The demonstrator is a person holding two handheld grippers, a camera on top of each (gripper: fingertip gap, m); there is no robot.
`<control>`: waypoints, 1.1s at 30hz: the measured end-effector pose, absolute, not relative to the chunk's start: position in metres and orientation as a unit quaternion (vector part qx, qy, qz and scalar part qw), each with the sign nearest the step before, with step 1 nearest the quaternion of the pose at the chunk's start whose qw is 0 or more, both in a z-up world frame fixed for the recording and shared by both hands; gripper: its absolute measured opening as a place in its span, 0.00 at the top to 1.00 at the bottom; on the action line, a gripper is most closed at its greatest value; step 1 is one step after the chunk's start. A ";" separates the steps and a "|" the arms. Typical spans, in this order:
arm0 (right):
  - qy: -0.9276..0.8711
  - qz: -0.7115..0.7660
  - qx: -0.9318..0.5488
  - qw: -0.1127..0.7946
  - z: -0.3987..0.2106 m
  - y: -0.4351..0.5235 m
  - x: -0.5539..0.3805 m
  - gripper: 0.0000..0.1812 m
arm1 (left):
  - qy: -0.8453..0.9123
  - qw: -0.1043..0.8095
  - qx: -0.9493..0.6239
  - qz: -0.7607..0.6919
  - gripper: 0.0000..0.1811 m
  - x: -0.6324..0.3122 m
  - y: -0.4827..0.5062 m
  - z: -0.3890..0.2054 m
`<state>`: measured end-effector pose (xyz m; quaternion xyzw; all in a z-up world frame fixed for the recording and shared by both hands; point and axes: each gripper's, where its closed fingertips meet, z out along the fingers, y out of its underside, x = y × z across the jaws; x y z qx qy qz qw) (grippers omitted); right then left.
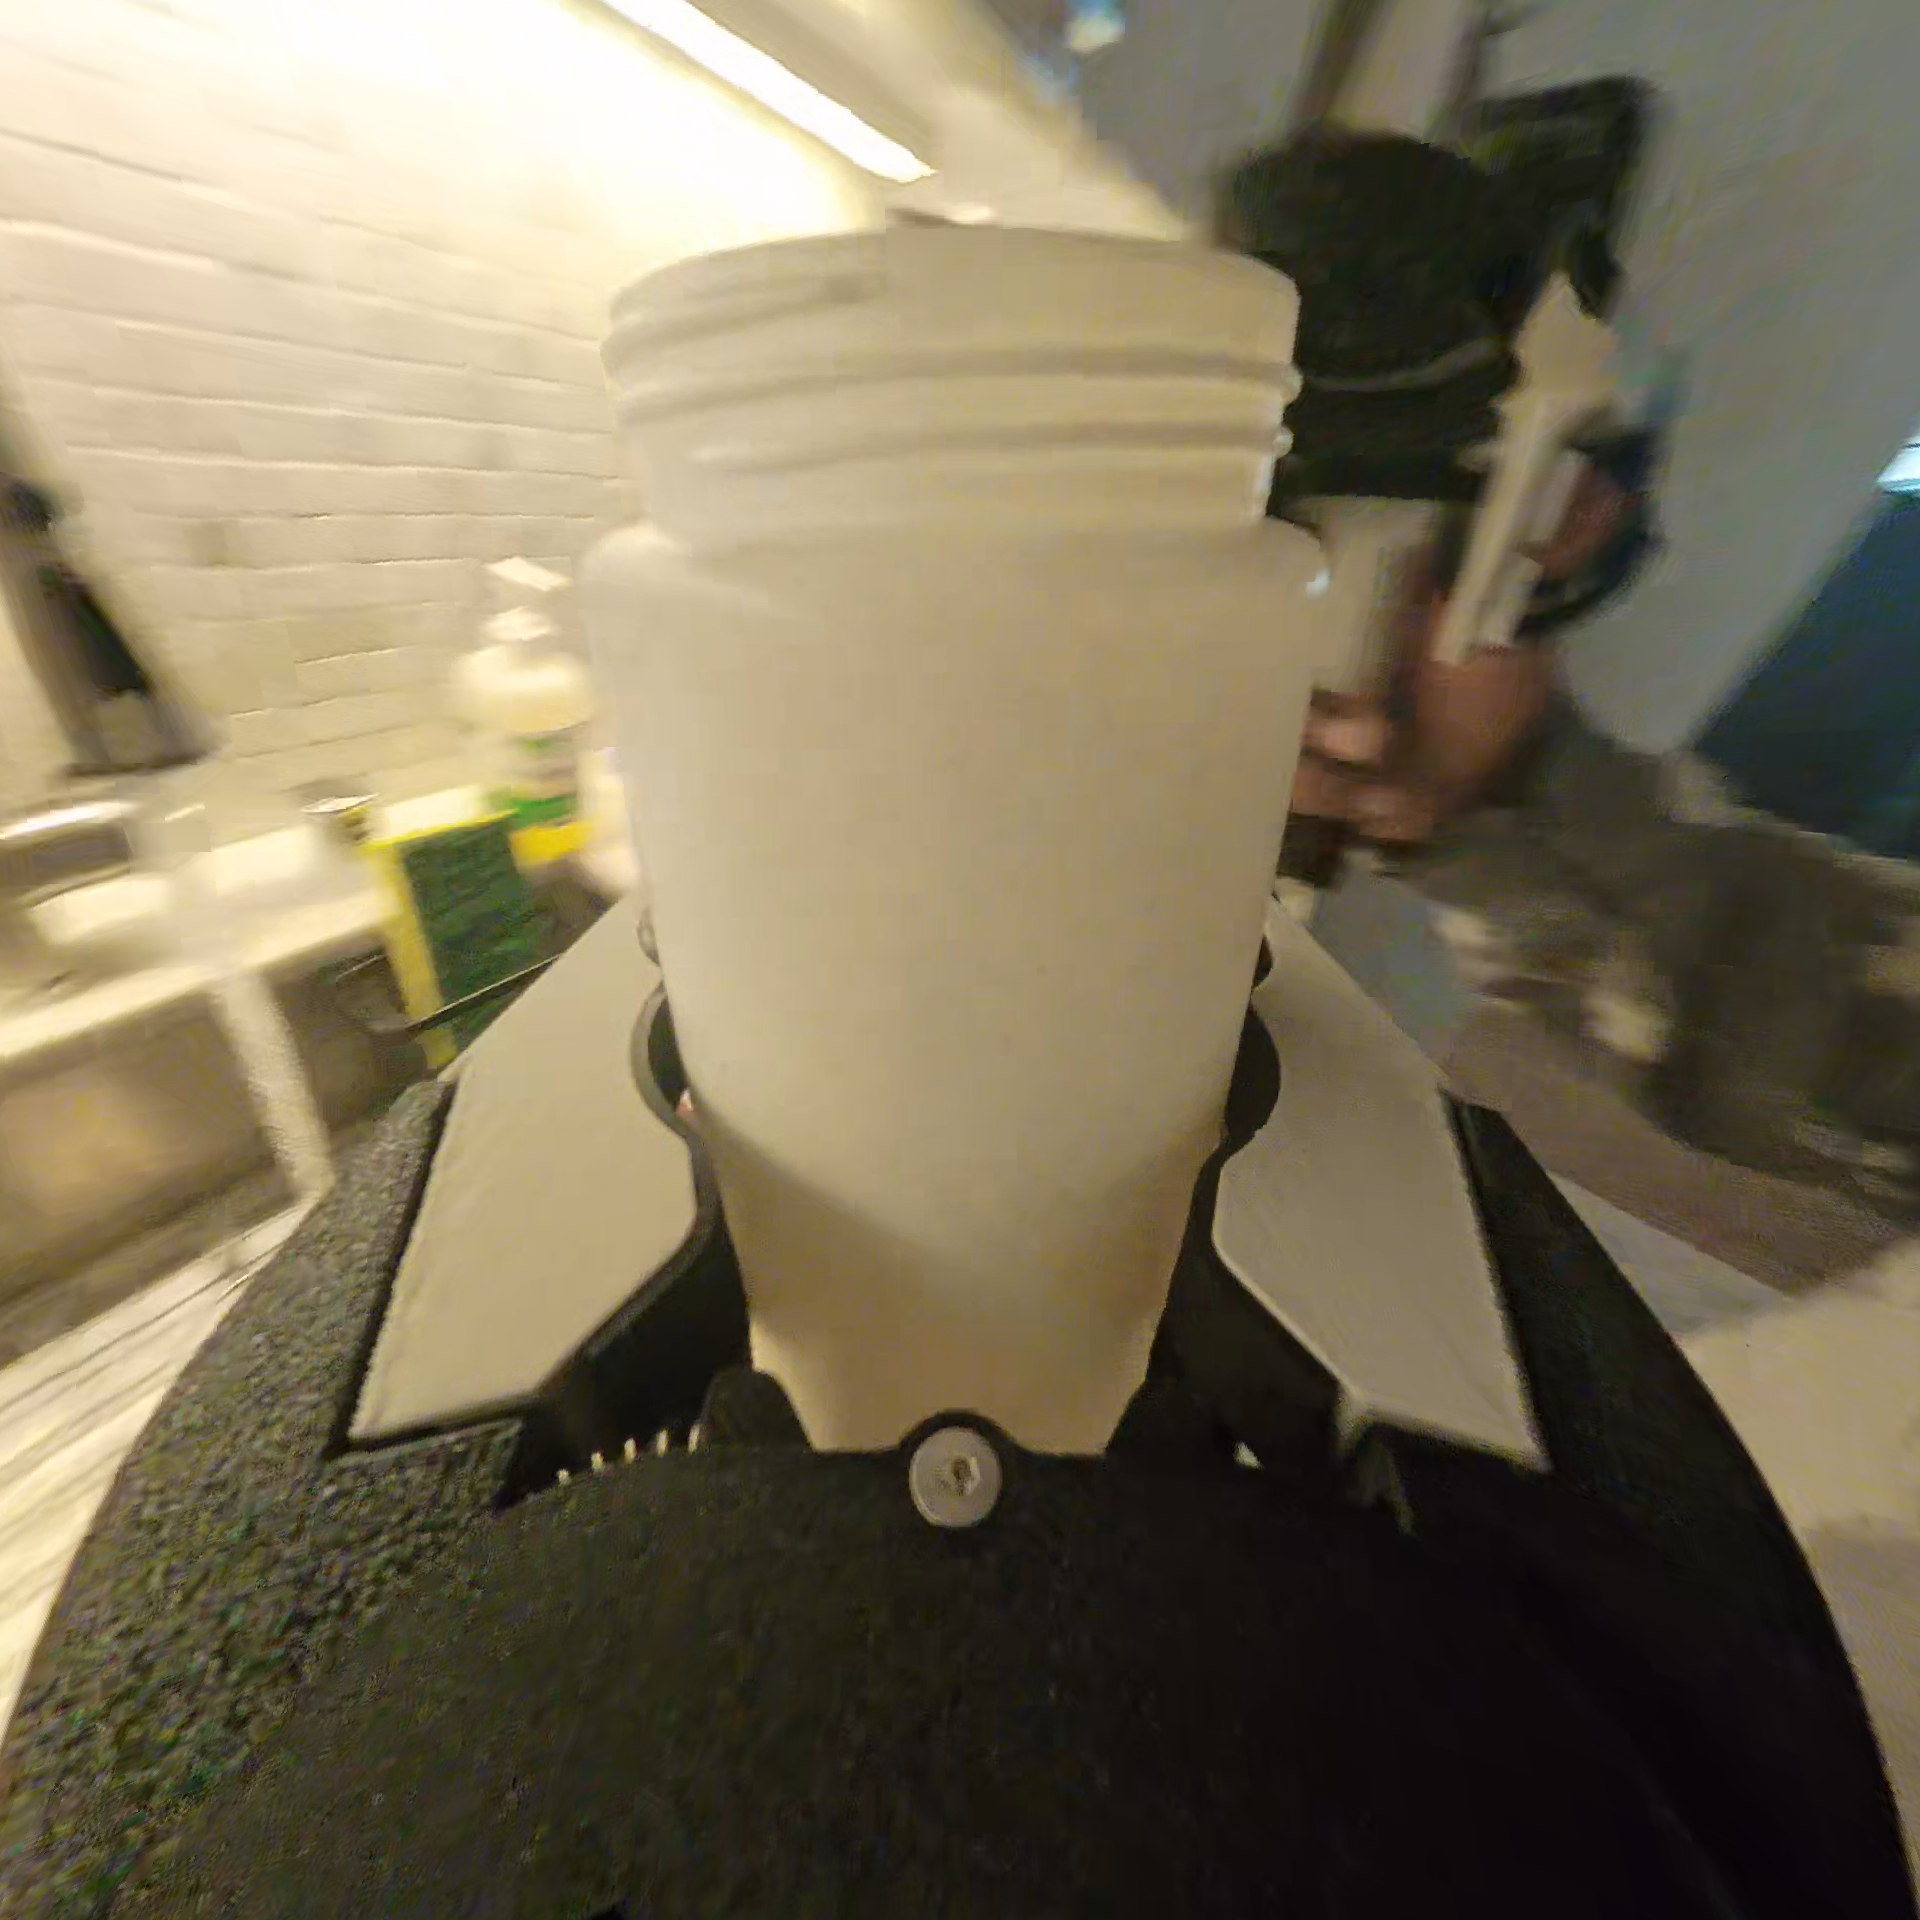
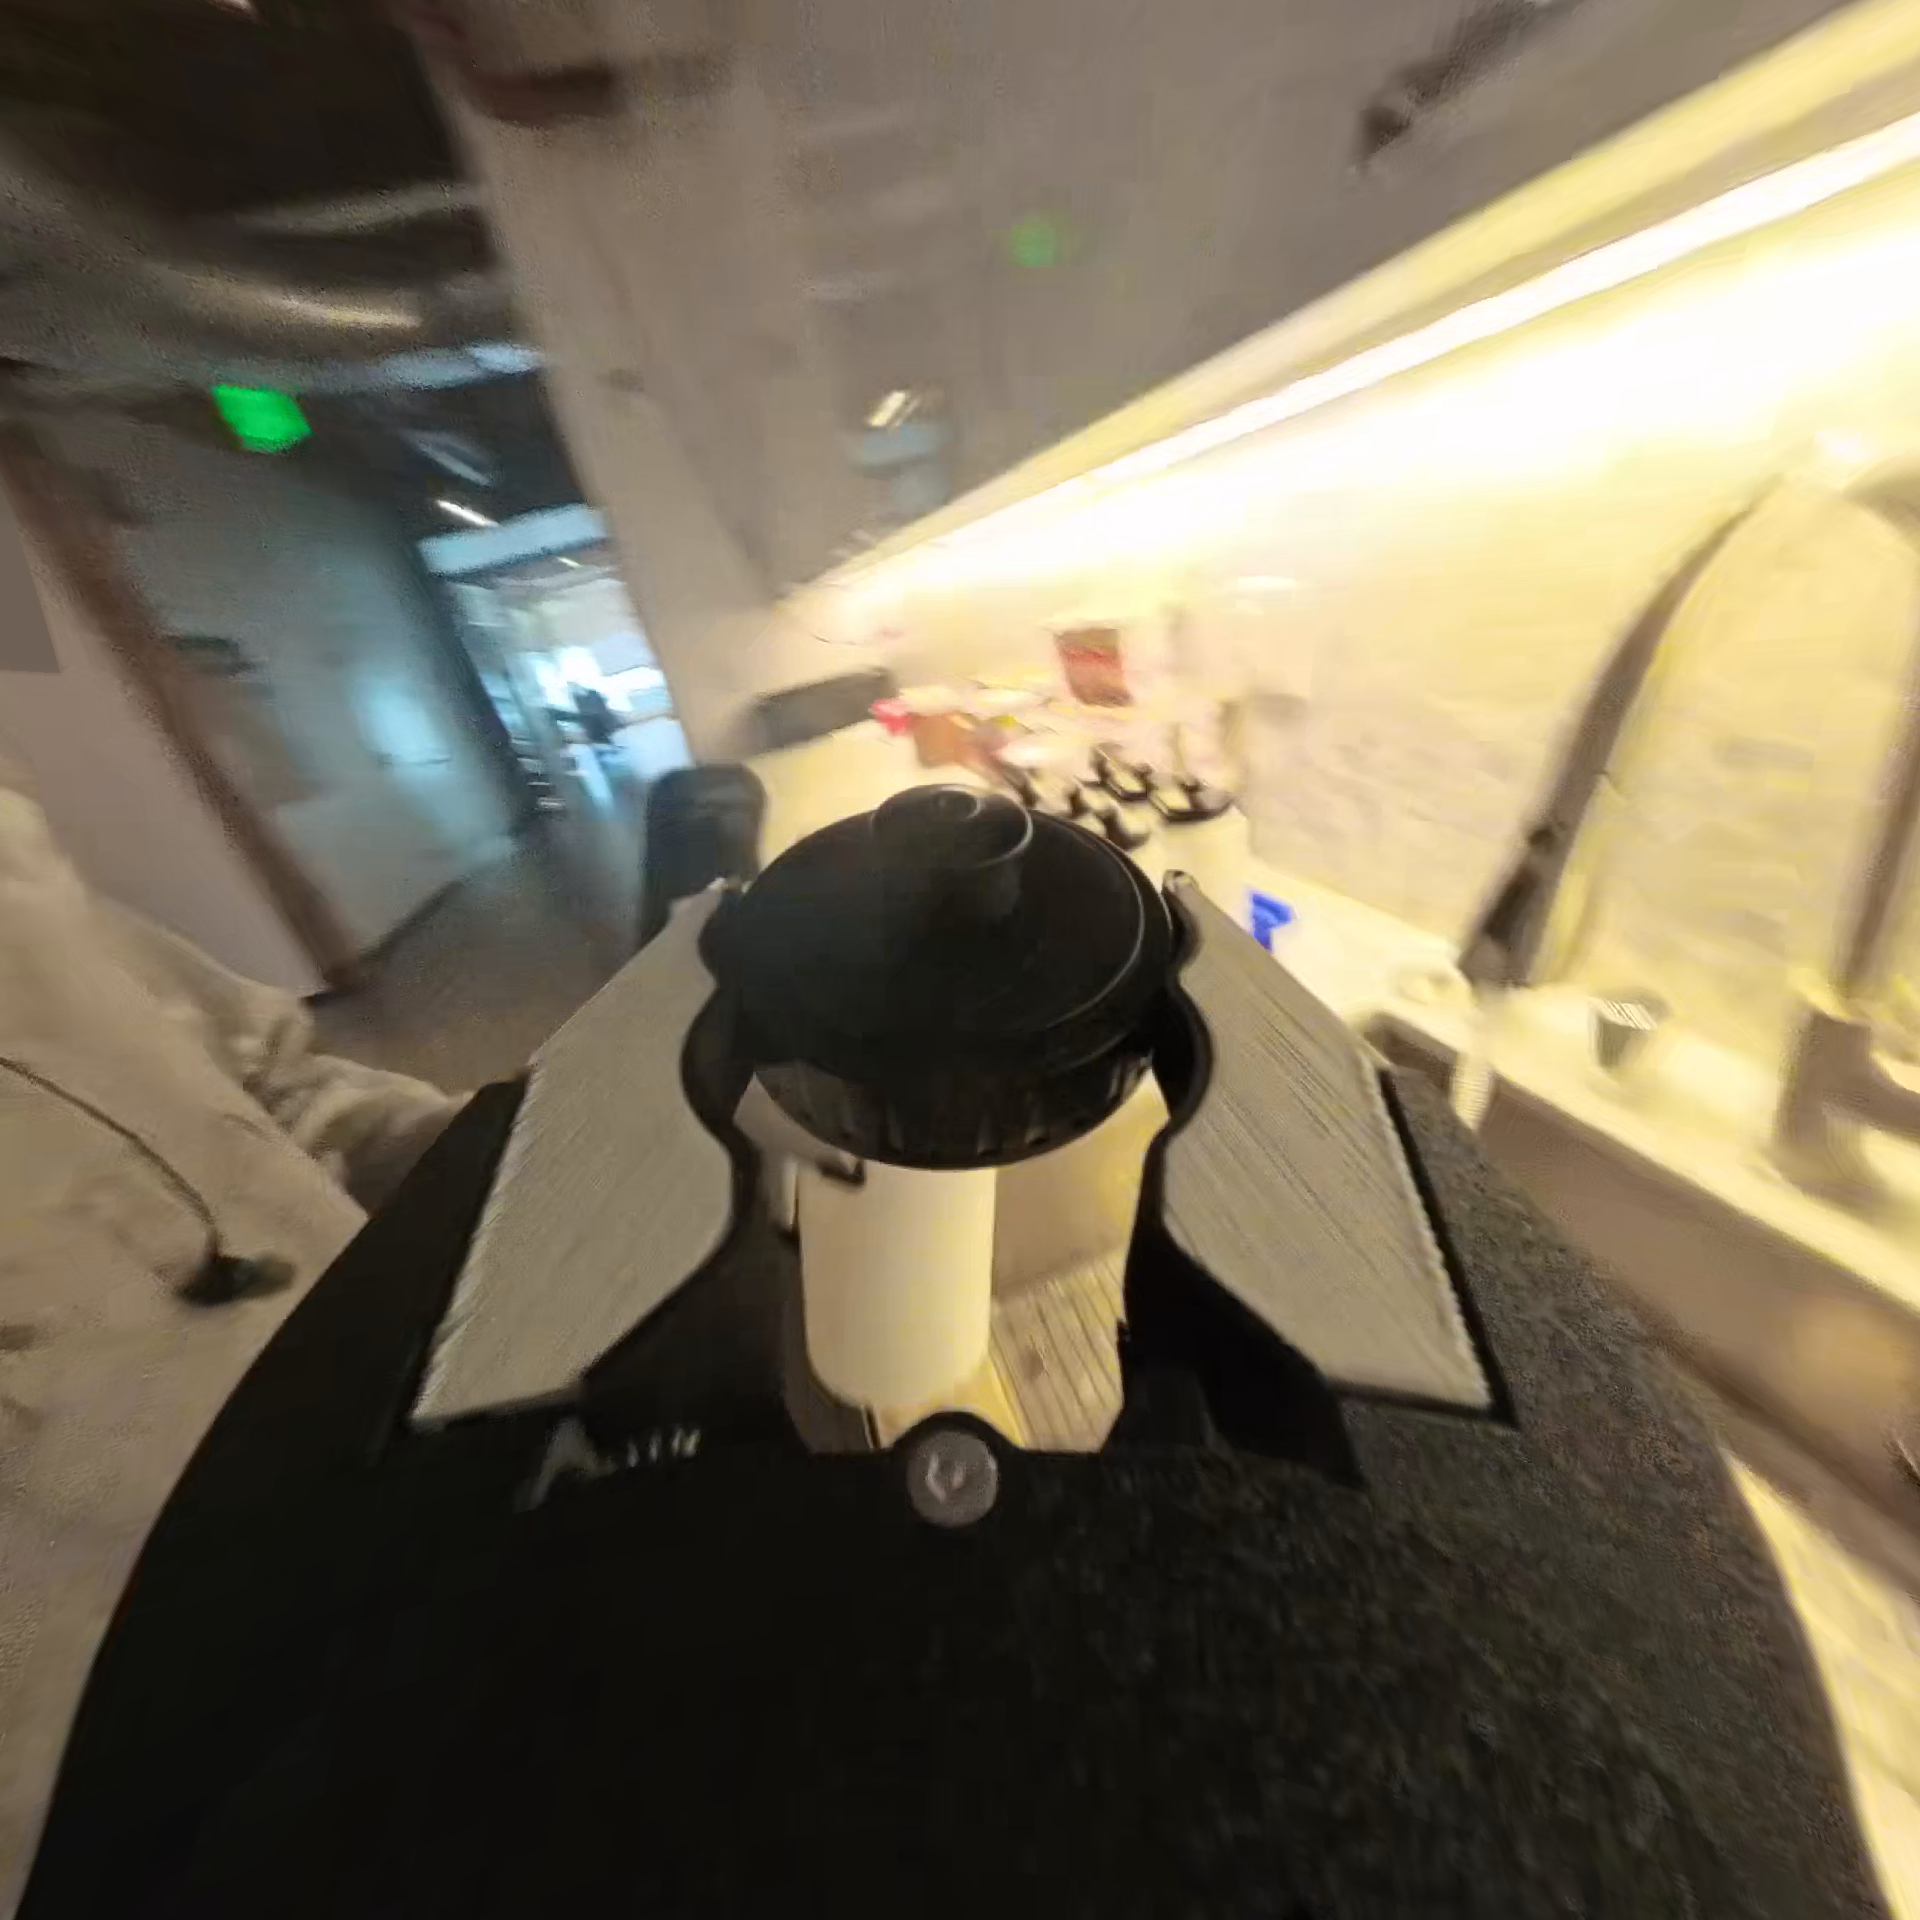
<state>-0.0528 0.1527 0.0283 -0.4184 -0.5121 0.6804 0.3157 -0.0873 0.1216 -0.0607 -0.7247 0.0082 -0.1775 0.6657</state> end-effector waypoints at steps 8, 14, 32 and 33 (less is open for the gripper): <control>-0.467 0.611 -0.545 0.334 -0.057 0.162 0.001 0.57 | -0.081 0.639 -0.763 -0.048 0.43 -0.160 0.140 -0.138; -0.459 0.578 -0.570 0.361 -0.054 0.188 0.005 0.57 | -0.063 0.631 -0.772 -0.046 0.43 -0.198 0.186 -0.177; -0.465 0.494 -0.633 0.373 -0.048 0.218 -0.071 0.57 | 0.011 0.620 -0.776 -0.117 0.44 -0.254 0.284 -0.254; -0.465 0.491 -0.634 0.374 -0.049 0.218 -0.071 0.57 | 0.013 0.622 -0.774 -0.120 0.43 -0.253 0.284 -0.253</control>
